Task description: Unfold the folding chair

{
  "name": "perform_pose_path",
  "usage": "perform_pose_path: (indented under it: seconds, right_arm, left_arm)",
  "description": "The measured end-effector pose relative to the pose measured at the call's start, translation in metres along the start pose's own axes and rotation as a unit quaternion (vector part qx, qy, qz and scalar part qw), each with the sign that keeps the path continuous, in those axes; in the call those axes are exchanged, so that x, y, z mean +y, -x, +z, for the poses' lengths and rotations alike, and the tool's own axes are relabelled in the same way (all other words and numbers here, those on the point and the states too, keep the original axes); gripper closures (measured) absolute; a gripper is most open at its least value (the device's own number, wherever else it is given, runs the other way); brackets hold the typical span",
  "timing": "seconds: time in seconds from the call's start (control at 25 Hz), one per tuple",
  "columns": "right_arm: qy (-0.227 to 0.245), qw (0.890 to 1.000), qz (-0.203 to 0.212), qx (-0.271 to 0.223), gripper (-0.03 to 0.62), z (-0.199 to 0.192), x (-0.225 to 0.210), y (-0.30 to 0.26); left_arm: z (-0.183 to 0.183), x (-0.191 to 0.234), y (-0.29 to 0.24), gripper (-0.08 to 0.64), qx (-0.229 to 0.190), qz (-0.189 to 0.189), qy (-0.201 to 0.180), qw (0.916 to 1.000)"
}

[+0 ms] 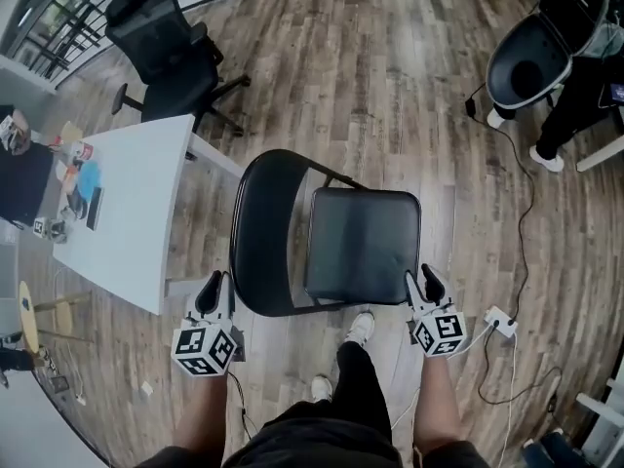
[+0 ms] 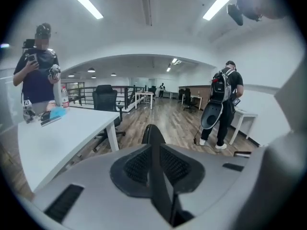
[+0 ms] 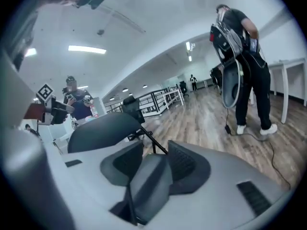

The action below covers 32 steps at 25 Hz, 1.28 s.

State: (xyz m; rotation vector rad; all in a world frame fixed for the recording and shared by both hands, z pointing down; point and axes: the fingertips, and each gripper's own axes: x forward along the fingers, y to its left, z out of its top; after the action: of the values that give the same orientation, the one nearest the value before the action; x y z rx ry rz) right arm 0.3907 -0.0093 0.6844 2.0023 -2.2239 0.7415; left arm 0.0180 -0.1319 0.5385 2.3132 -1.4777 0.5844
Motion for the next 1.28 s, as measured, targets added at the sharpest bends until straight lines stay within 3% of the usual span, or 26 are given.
perform_pose_path:
  seconds: [0.08,0.16,0.2,0.36,0.52,0.64,0.96,1.28]
  right_arm:
    - [0.030,0.999,-0.003,-0.028,0.466,0.036,0.047,0.022]
    - [0.060,0.997,-0.013,-0.045,0.562,0.062,0.093,0.048]
    - [0.073,0.996,-0.020,-0.049,0.575,0.071,0.116,0.062]
    - [0.118,0.989,-0.062,-0.059,0.577,0.083,0.194,0.128]
    - [0.160,0.981,-0.078,-0.076,0.577,0.090,0.265,0.189]
    - [0.186,0.975,-0.077,-0.097,0.577,0.097,0.315,0.231]
    - [0.204,0.971,-0.081,-0.097,0.578,0.083,0.380,0.311]
    - [0.219,0.964,-0.086,-0.122,0.578,0.092,0.407,0.364]
  left_arm:
    - [0.006,-0.009,0.019,0.552,-0.014,-0.019,0.019,0.9995]
    - [0.008,-0.019,0.044,0.555,-0.027,-0.053,0.033,0.9977]
    - [0.007,-0.024,0.058,0.555,-0.034,-0.072,0.038,0.9961]
    - [-0.001,-0.039,0.128,0.555,-0.065,-0.135,0.046,0.9877]
    - [-0.010,-0.042,0.197,0.555,-0.086,-0.141,0.008,0.9862]
    - [-0.018,-0.051,0.246,0.555,-0.104,-0.159,0.013,0.9817]
    - [-0.032,-0.103,0.345,0.555,-0.126,-0.218,-0.005,0.9678]
    - [-0.032,-0.104,0.404,0.555,-0.154,-0.217,-0.013,0.9639]
